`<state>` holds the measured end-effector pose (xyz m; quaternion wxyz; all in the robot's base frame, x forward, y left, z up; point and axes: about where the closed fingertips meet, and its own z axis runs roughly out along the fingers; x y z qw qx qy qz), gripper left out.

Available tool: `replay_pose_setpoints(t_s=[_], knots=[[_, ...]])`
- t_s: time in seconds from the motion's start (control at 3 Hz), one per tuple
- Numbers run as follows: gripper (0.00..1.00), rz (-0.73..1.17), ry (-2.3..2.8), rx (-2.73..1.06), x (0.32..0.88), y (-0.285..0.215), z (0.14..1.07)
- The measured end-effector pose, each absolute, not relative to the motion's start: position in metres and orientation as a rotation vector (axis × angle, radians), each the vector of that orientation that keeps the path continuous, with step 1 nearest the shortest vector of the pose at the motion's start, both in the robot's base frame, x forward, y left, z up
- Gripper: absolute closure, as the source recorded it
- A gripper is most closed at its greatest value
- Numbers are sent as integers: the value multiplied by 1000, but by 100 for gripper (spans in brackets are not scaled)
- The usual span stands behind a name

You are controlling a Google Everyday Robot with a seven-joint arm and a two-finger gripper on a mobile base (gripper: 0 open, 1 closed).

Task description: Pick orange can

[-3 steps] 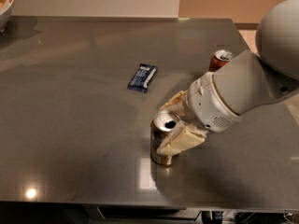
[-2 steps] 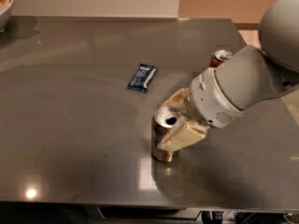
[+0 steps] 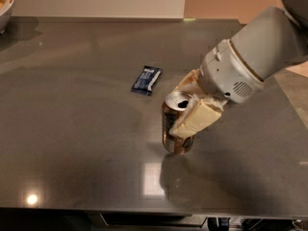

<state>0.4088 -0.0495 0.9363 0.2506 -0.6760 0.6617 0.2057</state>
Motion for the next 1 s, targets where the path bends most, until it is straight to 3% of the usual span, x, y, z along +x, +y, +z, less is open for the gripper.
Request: replay_pose_setpoints(t_s=[1.0], knots=[[100,610,1725,-1849,409,-49,1005]])
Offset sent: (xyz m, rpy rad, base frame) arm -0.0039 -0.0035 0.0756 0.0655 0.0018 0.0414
